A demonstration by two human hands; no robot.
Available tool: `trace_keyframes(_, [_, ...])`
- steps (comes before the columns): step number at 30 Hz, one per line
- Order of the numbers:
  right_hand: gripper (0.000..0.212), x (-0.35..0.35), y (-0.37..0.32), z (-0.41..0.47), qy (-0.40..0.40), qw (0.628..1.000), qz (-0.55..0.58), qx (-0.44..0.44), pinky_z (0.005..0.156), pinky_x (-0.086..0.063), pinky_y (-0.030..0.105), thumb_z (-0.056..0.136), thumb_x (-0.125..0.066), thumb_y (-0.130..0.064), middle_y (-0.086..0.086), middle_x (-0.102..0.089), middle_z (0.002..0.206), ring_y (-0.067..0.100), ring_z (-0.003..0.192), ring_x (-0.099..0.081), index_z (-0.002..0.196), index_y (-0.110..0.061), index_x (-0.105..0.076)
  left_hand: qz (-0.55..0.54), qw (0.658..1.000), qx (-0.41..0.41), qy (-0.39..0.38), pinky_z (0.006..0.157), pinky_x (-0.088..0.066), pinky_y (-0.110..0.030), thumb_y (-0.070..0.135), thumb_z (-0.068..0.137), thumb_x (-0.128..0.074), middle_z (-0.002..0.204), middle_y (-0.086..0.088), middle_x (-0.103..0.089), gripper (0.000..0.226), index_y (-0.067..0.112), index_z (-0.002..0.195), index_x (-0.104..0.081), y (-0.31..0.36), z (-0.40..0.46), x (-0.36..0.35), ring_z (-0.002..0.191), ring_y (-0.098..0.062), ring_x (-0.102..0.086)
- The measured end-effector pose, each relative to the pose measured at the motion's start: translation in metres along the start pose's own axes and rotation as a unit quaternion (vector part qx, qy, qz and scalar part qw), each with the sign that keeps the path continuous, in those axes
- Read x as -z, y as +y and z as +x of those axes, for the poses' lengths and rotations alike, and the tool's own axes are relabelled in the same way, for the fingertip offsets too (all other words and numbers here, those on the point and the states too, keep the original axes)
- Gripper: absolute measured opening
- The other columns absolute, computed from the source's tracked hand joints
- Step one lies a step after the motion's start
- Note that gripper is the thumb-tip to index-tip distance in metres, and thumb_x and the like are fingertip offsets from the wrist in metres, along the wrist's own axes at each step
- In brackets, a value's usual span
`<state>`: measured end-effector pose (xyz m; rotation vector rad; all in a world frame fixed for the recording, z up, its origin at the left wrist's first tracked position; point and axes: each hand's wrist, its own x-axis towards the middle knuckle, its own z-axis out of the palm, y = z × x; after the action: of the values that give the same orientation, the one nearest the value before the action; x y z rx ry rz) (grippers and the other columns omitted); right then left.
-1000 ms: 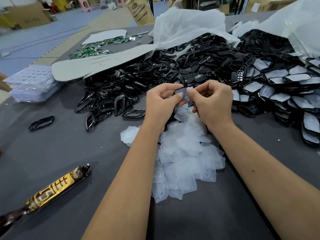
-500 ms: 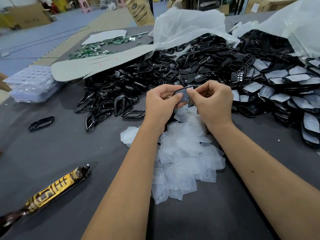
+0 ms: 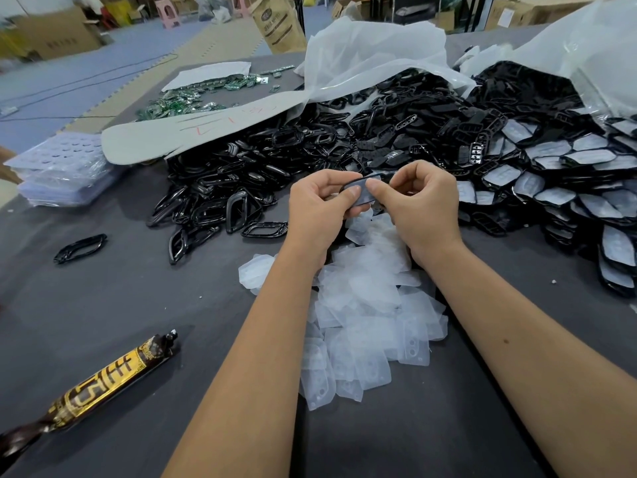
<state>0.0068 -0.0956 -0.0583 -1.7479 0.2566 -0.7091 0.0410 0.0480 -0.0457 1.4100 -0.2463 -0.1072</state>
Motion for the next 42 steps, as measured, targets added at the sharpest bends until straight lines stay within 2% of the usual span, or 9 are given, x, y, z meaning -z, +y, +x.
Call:
trace_keyframes(3, [0.028,0.0024,0.0002,0.0015,-0.035,0.998,0.038,-0.026,0.055,-0.050,0.030,0.075,-0.090,-0.035,0.000,-0.069,0.073,0.014,0.059,-0.060,0.082,-0.023,-0.065,0.004,1.000,-0.005,-0.004,0.067,-0.058,-0.021,-0.008,0.095,-0.065,0.088,-0.010,-0.078,0.017,0.006,0.101,-0.074,0.0001,0.0009,0.0005,0.077,-0.021,-0.076])
trace_keyframes(6, [0.021,0.0033,-0.0007,0.0012,-0.078,0.994,0.072,-0.027,0.045,-0.042,0.021,0.081,-0.087,-0.026,-0.002,-0.067,0.064,0.013,0.051,-0.059,0.077,-0.021,-0.067,-0.005,1.000,-0.012,-0.016,0.066,-0.057,-0.020,-0.007,0.095,-0.066,0.086,-0.008,-0.078,0.016,0.005,0.100,-0.073,0.0006,-0.0003,-0.0002,0.079,-0.018,-0.077])
trace_keyframes(13, [0.016,0.0067,-0.0025,0.0016,-0.097,0.988,0.116,-0.041,0.043,-0.043,0.022,0.089,-0.079,-0.010,0.003,-0.065,0.061,0.012,0.050,-0.059,0.087,0.002,-0.068,-0.003,1.000,-0.018,-0.025,0.066,-0.058,-0.020,-0.004,0.095,-0.068,0.092,-0.014,-0.078,0.015,0.009,0.096,-0.075,0.0011,-0.0010,-0.0016,0.081,-0.017,-0.076])
trace_keyframes(18, [0.013,0.0057,-0.0059,0.0006,-0.095,0.986,0.127,-0.055,0.043,-0.046,0.024,0.090,-0.074,-0.001,0.001,-0.067,0.064,0.015,0.053,-0.063,0.081,-0.008,-0.069,0.021,0.999,-0.026,-0.027,0.066,-0.057,-0.022,-0.003,0.095,-0.068,0.093,-0.015,-0.077,0.019,0.013,0.093,-0.076,-0.0004,0.0010,-0.0010,0.082,-0.018,-0.074])
trace_keyframes(21, [0.012,0.0046,-0.0070,0.0004,-0.094,0.984,0.134,-0.066,0.044,-0.047,0.025,0.092,-0.071,0.002,0.004,-0.067,0.065,0.016,0.053,-0.063,0.083,-0.006,-0.069,0.035,0.999,-0.027,-0.024,0.065,-0.058,-0.025,-0.002,0.095,-0.068,0.094,-0.018,-0.077,0.020,0.016,0.092,-0.077,-0.0016,0.0023,-0.0004,0.081,-0.022,-0.074])
trace_keyframes(24, [0.008,0.0035,-0.0071,0.0005,-0.094,0.982,0.143,-0.080,0.044,-0.049,0.024,0.095,-0.067,0.003,0.004,-0.067,0.064,0.014,0.052,-0.062,0.089,-0.001,-0.071,0.043,0.999,-0.028,-0.018,0.066,-0.060,-0.027,-0.002,0.096,-0.067,0.088,-0.009,-0.078,0.019,0.015,0.092,-0.077,-0.0027,0.0031,0.0006,0.077,-0.020,-0.075])
trace_keyframes(34, [0.018,0.0048,-0.0085,0.0013,-0.108,0.972,0.188,-0.087,0.051,-0.055,0.025,0.103,-0.062,-0.007,0.012,-0.068,0.071,0.018,0.058,-0.066,0.090,-0.003,-0.074,0.031,0.999,-0.019,0.004,0.068,-0.060,-0.025,-0.001,0.099,-0.064,0.092,-0.012,-0.078,0.015,0.010,0.097,-0.076,-0.0033,0.0039,0.0017,0.076,-0.020,-0.077])
trace_keyframes(38, [0.017,0.0045,-0.0079,-0.0001,-0.100,0.978,0.173,-0.067,0.051,-0.056,0.026,0.100,-0.065,-0.004,0.003,-0.069,0.068,0.016,0.056,-0.067,0.087,-0.009,-0.075,0.025,1.000,-0.007,0.004,0.072,-0.062,-0.028,0.007,0.102,-0.062,0.087,-0.005,-0.079,0.014,0.008,0.099,-0.076,-0.0035,0.0047,0.0019,0.079,-0.019,-0.077])
trace_keyframes(42, [0.012,0.0028,-0.0058,-0.0011,-0.078,0.987,0.132,-0.044,0.050,-0.056,0.027,0.099,-0.068,-0.006,0.003,-0.070,0.065,0.018,0.055,-0.068,0.089,-0.007,-0.075,0.020,1.000,-0.011,-0.003,0.071,-0.061,-0.027,0.005,0.094,-0.073,0.086,-0.007,-0.079,0.006,0.010,0.096,-0.076,-0.0033,0.0027,0.0018,0.078,-0.021,-0.077])
